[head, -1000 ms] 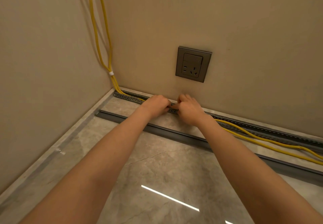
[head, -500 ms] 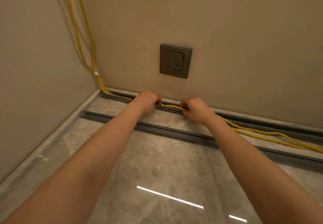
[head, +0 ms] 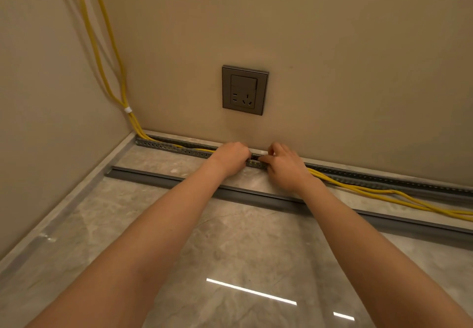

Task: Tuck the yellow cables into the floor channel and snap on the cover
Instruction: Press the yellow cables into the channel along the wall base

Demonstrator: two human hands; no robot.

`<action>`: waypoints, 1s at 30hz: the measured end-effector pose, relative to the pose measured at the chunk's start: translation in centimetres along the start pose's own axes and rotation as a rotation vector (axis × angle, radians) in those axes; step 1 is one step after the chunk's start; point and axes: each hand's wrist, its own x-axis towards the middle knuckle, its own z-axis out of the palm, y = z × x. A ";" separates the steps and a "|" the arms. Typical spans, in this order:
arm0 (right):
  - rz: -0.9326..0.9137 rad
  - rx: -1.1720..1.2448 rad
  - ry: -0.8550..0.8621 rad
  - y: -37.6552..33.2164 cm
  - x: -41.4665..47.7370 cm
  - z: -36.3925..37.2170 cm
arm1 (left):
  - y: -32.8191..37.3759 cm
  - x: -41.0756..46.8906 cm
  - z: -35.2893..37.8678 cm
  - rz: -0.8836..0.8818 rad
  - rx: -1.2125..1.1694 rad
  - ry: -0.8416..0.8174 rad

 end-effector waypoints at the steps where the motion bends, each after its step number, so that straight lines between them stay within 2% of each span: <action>1: 0.020 0.021 0.016 0.3 -0.3 -0.1 | 0.3 0.1 -0.3 -0.012 0.017 -0.012; 4: 0.113 0.076 0.060 1.3 -1.5 -0.6 | 1.2 0.3 -1.1 -0.040 0.065 -0.043; 9: 0.221 0.024 0.008 3.8 -4.2 -0.7 | 2.2 0.4 -1.5 -0.048 0.119 -0.076; 13: 0.292 0.109 0.017 4.9 -5.2 -0.8 | 1.9 0.0 -1.3 -0.048 0.145 -0.074; 15: 0.280 0.138 0.012 5.2 -5.4 -1.2 | 2.0 -0.1 -1.2 -0.057 0.146 -0.072; 30: 0.212 -0.107 0.084 5.3 -5.6 -0.8 | 3.1 -0.6 -1.6 -0.099 0.103 -0.060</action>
